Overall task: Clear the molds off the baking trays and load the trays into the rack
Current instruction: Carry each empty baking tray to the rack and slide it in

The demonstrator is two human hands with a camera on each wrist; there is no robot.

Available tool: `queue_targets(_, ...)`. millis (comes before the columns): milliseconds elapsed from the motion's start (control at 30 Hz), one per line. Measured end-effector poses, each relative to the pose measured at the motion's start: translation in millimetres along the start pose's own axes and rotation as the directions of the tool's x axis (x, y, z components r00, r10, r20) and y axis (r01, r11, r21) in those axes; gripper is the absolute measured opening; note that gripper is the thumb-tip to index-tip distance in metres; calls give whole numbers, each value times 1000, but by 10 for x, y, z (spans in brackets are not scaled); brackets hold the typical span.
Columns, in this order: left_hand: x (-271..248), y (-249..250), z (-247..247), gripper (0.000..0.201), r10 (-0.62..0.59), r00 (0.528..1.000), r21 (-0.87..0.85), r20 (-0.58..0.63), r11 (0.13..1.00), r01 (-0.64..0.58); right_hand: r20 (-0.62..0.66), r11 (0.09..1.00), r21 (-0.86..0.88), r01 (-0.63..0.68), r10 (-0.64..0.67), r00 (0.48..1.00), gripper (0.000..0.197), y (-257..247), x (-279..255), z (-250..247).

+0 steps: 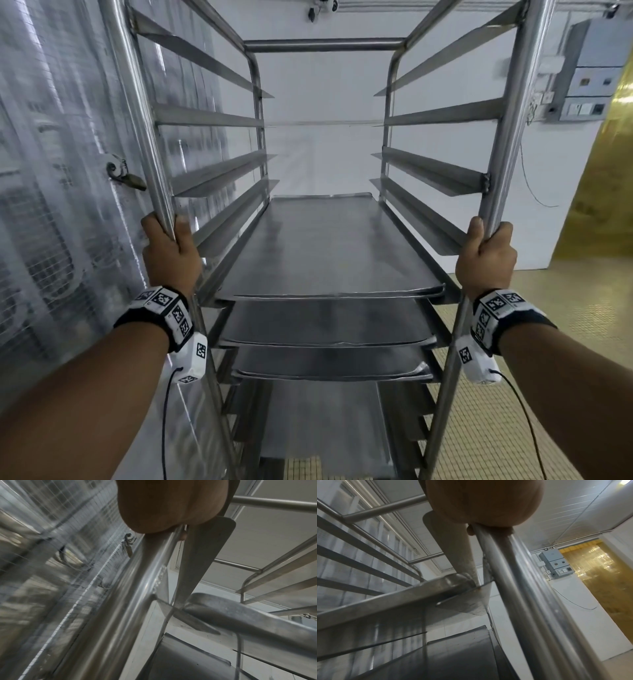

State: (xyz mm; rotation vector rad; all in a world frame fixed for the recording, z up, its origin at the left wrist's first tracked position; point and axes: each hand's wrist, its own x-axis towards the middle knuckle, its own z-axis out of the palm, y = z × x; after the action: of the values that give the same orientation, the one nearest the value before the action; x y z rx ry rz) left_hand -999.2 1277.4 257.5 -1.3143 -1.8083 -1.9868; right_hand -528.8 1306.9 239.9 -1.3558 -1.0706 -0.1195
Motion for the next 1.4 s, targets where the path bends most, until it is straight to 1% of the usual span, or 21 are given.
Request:
queue_targets(200, -7, 77, 505, 50, -11, 1000, 15, 18, 1000, 11, 11, 1000, 21, 12, -12, 1000, 42, 346, 461, 361)
queue_targets(333, 24, 103, 868, 47, -16, 1000, 15, -17, 1000, 16, 24, 999, 41, 21, -22, 999, 42, 563, 726, 619)
queue_targets(433, 45, 61, 1051, 49, -5, 1000, 15, -28, 1000, 5, 33, 999, 43, 32, -33, 999, 41, 679, 872, 774)
queue_targets(600, 68, 109, 1398, 50, -42, 998, 39, -40, 998, 43, 23, 997, 60, 44, -46, 999, 51, 888, 1144, 1048)
queue_targets(700, 107, 107, 1558, 53, -34, 999, 44, -42, 998, 35, 23, 997, 60, 43, -44, 999, 52, 958, 1261, 1184)
queue_targets(867, 244, 37, 1890, 52, -15, 998, 35, -59, 999, 17, 30, 996, 78, 32, -34, 999, 50, 1059, 1451, 1443)
queue_targets(1000, 420, -112, 2134, 54, -14, 997, 25, -74, 1000, 16, 37, 996, 79, 32, -35, 999, 47, 1109, 1571, 1688)
queue_targets(1100, 552, -200, 2345, 59, -1, 997, 49, -83, 999, 5, 33, 996, 83, 30, -32, 999, 46, 1149, 1679, 1870)
queue_targets(1200, 664, -256, 2588, 59, -12, 998, 57, -67, 998, 16, 20, 996, 88, 26, -28, 999, 47, 1209, 1809, 2096)
queue_targets(1300, 811, -348, 2816, 57, 7, 998, 37, -68, 999, -5, 6, 997, 75, 35, -36, 999, 46, 1263, 1918, 2366)
queue_targets(1400, 993, -492, 3092, 56, -16, 998, 36, -61, 999, 18, 10, 997, 75, 29, -30, 1000, 43, 1295, 2041, 2658)
